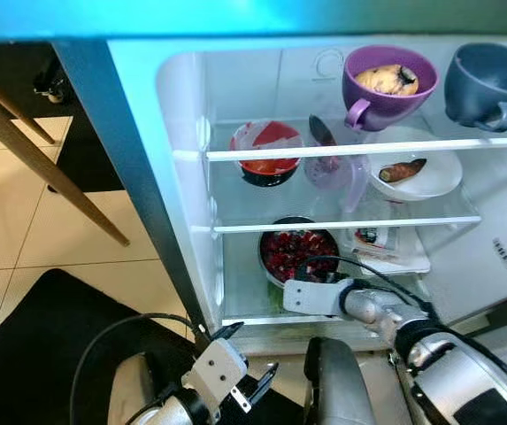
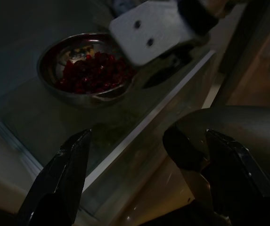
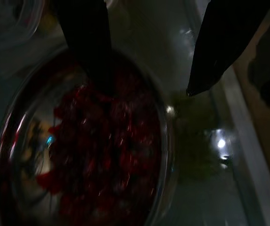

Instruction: Restocking fridge

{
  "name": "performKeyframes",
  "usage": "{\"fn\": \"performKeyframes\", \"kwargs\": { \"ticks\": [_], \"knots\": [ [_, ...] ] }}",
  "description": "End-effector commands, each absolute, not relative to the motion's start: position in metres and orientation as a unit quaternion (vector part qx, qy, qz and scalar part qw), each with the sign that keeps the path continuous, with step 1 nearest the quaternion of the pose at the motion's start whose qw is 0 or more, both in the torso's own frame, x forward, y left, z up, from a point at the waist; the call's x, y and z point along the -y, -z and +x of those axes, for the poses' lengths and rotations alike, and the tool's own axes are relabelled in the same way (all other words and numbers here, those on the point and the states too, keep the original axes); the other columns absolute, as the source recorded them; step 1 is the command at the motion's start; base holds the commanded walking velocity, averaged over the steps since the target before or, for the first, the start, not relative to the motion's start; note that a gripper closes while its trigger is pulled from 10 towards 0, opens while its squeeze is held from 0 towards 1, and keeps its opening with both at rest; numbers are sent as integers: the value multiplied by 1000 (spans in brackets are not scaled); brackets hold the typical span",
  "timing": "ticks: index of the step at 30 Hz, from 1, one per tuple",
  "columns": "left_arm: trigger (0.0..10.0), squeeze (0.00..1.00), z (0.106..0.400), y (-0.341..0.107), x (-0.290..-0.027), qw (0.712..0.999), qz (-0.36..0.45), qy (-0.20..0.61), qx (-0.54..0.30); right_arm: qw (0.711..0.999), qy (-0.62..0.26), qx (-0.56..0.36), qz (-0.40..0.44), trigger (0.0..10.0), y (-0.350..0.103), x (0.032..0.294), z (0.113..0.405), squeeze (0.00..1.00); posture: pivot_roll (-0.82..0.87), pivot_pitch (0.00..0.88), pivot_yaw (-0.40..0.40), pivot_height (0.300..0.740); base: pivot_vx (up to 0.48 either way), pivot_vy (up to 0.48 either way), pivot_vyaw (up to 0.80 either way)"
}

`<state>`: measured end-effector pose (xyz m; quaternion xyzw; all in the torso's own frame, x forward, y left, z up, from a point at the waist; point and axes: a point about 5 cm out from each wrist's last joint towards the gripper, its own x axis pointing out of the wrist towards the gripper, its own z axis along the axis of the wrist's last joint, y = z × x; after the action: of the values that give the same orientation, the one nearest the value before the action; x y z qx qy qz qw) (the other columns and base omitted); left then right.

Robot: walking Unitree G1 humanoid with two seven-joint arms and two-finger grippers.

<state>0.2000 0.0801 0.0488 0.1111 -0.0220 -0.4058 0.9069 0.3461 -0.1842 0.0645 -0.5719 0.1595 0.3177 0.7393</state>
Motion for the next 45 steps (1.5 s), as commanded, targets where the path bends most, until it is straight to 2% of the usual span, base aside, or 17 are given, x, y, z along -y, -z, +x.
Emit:
{"fn": "performKeyframes", "kwargs": {
  "ticks": [1, 5, 13, 18, 23, 25, 26, 28, 29, 31, 33, 36, 38, 45],
  "knots": [
    [10000, 0, 195, -41, -82, 907, 110, 406, 8, 748, -327, -174, -551, 10000, -57, 191, 338, 0, 79, 188, -8, 300, 0, 0, 0],
    [10000, 0, 198, -40, -84, 909, 112, 401, 9, 755, -320, -180, -543, 10000, -58, 203, 336, 0, 73, 175, -9, 300, 0, 0, 0],
    [10000, 0, 204, -39, -89, 912, 117, 392, 12, 787, -279, -188, -517, 10000, -63, 237, 328, 0, 63, 143, -15, 300, 0, 0, 0],
    [10000, 0, 208, -37, -94, 916, 121, 382, 13, 824, -239, -238, -454, 10000, -52, 270, 308, 0, 49, 127, -17, 300, 0, 0, 0],
    [10000, 0, 210, -37, -95, 917, 122, 380, 13, 844, -217, -255, -420, 10000, -42, 279, 296, 0, 43, 121, -18, 300, 0, 0, 0],
    [10000, 0, 212, -36, -95, 918, 122, 378, 14, 875, -180, -277, -353, 10000, -32, 284, 286, 0, 38, 114, -19, 300, 0, 0, 0],
    [10000, 0, 212, -36, -95, 918, 122, 378, 14, 875, -180, -277, -353, 10000, -32, 284, 286, 0, 38, 114, -19, 300, 0, 0, 0],
    [10000, 0, 212, -36, -95, 918, 121, 377, 14, 899, -157, -278, -299, 10000, -27, 281, 283, 0, 36, 110, -20, 300, 0, 0, 0],
    [10000, 0, 212, -36, -95, 918, 121, 377, 14, 899, -157, -278, -299, 10000, -27, 281, 283, 0, 36, 110, -20, 300, 0, 0, 0],
    [10000, 0, 213, -35, -96, 918, 121, 377, 14, 920, -151, -270, -241, 10000, -15, 265, 279, 0, 34, 107, -19, 300, 0, 0, 0],
    [10000, 0, 213, -35, -96, 918, 121, 377, 14, 920, -151, -270, -241, 10000, -15, 265, 279, 0, 34, 107, -19, 300, 0, 0, 0],
    [10000, 0, 213, -33, -97, 919, 120, 376, 11, 927, -151, -272, -207, 10000, -7, 251, 277, 0, 35, 95, -21, 300, 0, 0, 0],
    [10000, 0, 212, -30, -99, 921, 118, 372, 6, 936, -150, -274, -160, 10000, -1, 239, 276, 0, 35, 89, -21, 300, 0, 0, 0],
    [10000, 0, 204, -18, -101, 920, 116, 375, -17, 945, -140, -276, -103, 10000, 7, 228, 271, 0, 26, 68, -14, 305, 0, 0, 0]
  ]
}}
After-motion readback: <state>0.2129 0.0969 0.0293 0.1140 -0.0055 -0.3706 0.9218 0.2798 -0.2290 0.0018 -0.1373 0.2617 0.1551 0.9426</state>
